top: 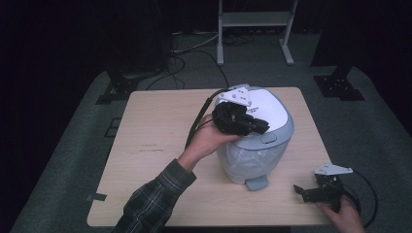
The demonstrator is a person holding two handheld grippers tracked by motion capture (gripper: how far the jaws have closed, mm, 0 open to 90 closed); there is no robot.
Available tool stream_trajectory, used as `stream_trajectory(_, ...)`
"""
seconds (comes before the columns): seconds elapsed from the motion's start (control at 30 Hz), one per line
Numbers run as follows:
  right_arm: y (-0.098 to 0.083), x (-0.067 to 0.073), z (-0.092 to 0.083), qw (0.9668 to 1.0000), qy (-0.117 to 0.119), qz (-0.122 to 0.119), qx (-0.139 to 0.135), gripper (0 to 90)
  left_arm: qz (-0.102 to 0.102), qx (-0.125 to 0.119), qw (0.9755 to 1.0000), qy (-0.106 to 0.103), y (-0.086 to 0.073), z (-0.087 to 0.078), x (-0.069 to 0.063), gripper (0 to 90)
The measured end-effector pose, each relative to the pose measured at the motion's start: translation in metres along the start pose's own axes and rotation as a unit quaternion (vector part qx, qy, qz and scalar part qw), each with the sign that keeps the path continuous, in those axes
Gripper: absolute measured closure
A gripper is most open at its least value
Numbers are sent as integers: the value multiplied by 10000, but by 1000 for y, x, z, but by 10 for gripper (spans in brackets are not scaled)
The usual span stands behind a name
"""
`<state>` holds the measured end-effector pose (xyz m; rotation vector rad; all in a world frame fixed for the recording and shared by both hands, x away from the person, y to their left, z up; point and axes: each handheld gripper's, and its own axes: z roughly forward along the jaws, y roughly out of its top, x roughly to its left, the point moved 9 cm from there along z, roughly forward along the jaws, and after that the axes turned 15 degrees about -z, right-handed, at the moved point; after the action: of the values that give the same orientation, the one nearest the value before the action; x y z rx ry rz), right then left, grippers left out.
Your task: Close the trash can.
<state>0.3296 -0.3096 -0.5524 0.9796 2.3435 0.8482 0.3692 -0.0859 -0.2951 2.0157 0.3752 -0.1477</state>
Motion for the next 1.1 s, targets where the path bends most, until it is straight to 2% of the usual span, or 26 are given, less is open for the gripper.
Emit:
stream_trajectory(0.03, 0, 0, 0, 10000, -2, -2, 1, 0, -16, -29, 10000, 34, 0, -1, 1, 698)
stream_trajectory(0.17, 0, 0, 0, 10000, 0, 1, 0, 0, -187, -163, 9997, 72, 2, -5, 4, 556)
stream_trajectory(0.4, 0, 0, 0, 10000, -1, 3, 2, 0, -374, -188, 9990, 152, -2, -16, 10, 289)
stream_trajectory(0.5, 0, 0, 0, 10000, 0, 2, 0, 0, -374, -276, 9985, 306, -3, -23, 12, 192)
stream_trajectory(0.63, 0, 0, 0, 10000, 1, 3, 0, 0, -399, -356, 9977, 409, -6, -34, 13, 112)
stream_trajectory(0.87, 0, 0, 0, 10000, 0, 1, 0, 0, -366, -466, 9958, 696, -13, -53, 16, 28)
stream_trajectory(1.1, 0, 0, 0, 10000, -3, -1, 1, 0, -360, -671, 9925, 959, -28, -72, 23, 2)
